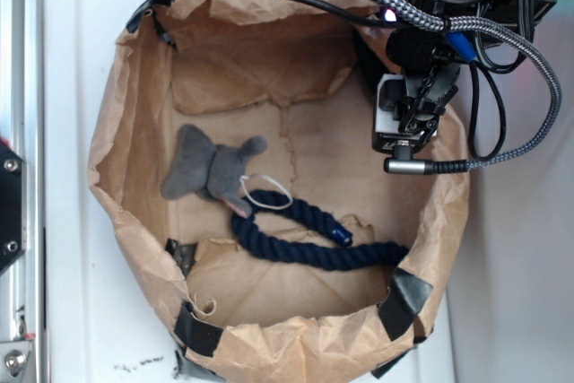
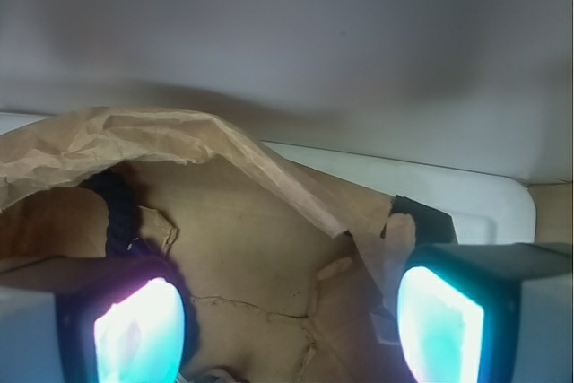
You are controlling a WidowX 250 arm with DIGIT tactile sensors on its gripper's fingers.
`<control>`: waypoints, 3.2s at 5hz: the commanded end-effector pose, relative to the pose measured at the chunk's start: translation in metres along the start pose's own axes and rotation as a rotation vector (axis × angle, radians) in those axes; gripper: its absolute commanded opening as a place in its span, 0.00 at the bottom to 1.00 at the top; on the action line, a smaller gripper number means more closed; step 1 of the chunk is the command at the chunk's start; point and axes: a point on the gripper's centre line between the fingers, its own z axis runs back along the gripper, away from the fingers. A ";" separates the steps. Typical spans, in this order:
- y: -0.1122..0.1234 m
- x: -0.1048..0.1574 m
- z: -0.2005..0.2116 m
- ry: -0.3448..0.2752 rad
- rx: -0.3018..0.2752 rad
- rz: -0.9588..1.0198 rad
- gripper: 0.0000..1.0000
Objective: Grab the blue rope.
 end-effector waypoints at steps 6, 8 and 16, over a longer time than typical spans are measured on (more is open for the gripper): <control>-0.018 -0.010 0.033 -0.097 0.060 -0.328 1.00; -0.036 -0.033 0.007 0.000 -0.003 -0.423 1.00; -0.109 -0.092 0.002 0.036 -0.014 -0.550 1.00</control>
